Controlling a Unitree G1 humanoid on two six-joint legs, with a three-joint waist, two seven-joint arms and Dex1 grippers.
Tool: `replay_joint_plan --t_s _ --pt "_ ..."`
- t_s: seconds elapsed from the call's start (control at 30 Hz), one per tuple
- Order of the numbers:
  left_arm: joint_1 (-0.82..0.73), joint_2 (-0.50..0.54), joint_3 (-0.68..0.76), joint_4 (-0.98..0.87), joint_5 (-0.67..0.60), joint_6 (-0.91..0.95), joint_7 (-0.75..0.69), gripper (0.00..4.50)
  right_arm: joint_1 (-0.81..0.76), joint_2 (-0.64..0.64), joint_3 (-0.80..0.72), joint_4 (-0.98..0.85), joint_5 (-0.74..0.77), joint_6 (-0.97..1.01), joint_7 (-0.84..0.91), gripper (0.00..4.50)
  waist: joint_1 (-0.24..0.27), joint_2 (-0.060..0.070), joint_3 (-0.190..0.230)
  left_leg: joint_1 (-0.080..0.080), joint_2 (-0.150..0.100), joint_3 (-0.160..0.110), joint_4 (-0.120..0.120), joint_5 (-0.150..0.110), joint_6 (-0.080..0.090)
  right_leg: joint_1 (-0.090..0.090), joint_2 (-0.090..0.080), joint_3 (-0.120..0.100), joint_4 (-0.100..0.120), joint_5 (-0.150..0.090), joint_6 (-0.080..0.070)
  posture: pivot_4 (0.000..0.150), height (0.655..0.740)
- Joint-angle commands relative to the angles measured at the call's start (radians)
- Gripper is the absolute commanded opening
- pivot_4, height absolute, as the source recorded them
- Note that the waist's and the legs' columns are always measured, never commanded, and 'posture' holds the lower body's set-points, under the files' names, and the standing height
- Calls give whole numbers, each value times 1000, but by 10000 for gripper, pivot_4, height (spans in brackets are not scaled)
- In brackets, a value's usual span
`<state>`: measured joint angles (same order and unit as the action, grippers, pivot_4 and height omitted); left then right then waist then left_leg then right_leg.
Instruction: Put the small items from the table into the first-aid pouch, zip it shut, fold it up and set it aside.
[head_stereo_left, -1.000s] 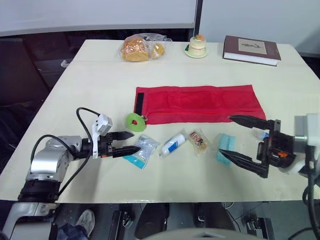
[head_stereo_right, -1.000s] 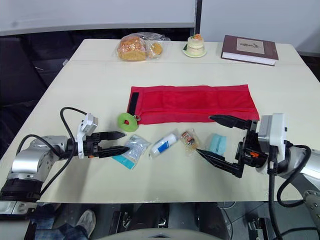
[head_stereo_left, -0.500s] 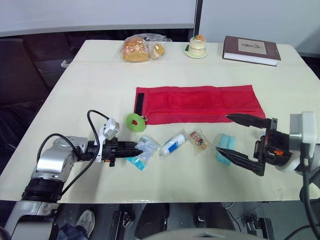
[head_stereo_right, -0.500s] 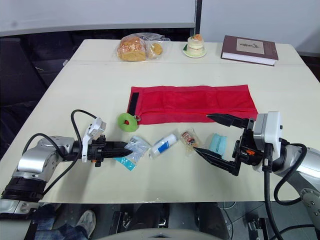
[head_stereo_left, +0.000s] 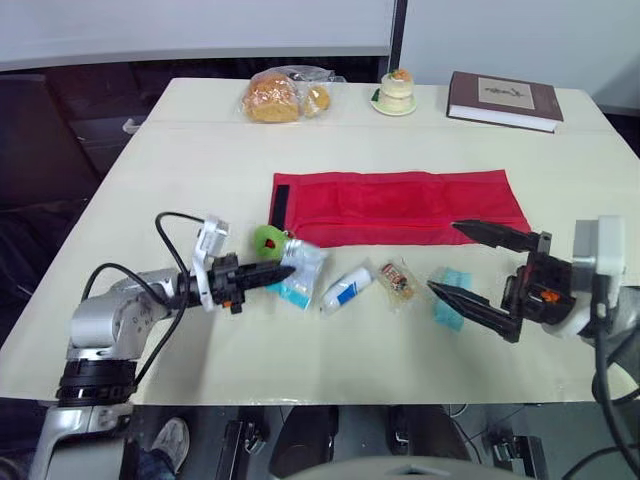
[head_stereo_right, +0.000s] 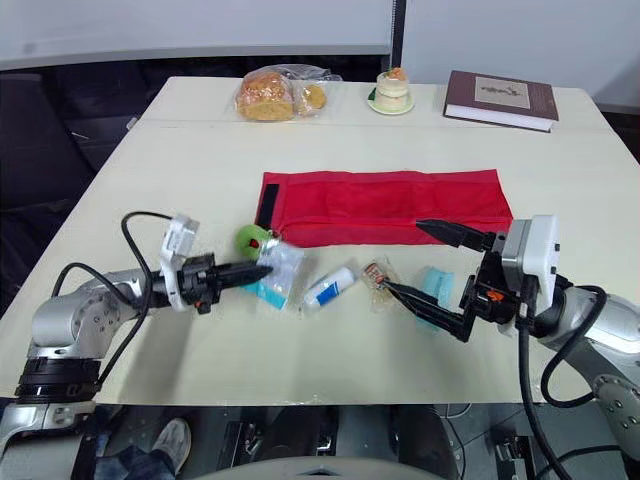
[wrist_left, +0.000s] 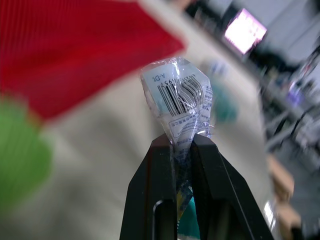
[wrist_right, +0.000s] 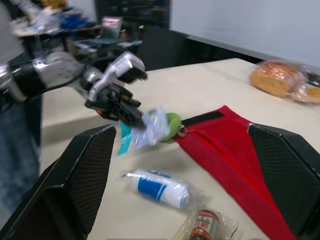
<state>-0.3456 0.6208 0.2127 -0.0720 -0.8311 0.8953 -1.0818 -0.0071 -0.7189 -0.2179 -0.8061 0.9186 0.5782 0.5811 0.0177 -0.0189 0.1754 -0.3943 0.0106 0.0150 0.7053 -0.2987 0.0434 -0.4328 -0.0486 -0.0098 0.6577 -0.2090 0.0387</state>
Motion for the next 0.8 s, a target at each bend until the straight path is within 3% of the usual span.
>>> replay_joint_plan --t_s 0.03,0.2,0.43,0.8 --pt "-60 -74 56 -83 -127 73 146 27 -34 9 36 -19 -17 88 -158 45000 -4 0 0 0 0 0 0 0 0 0 0 0 0 0 0 1500 7289" --pt "-131 -210 57 -119 -170 83 354 27 -147 139 87 15 74 171 -376 45000 -9 0 0 1 0 0 0 1 -2 -1 1 1 1 0 0 1500 7289" --pt "-175 -398 40 -156 -220 52 564 27 -249 364 158 92 390 231 -750 45000 -4 0 0 -1 -1 -1 -1 2 -3 -1 1 2 1 0 -1 1500 7289" --pt "-172 -432 8 -163 -251 37 606 27 -322 446 197 148 433 201 -840 45000 -8 0 0 0 -2 0 -1 1 -1 -1 3 1 1 0 -1 1500 7289"
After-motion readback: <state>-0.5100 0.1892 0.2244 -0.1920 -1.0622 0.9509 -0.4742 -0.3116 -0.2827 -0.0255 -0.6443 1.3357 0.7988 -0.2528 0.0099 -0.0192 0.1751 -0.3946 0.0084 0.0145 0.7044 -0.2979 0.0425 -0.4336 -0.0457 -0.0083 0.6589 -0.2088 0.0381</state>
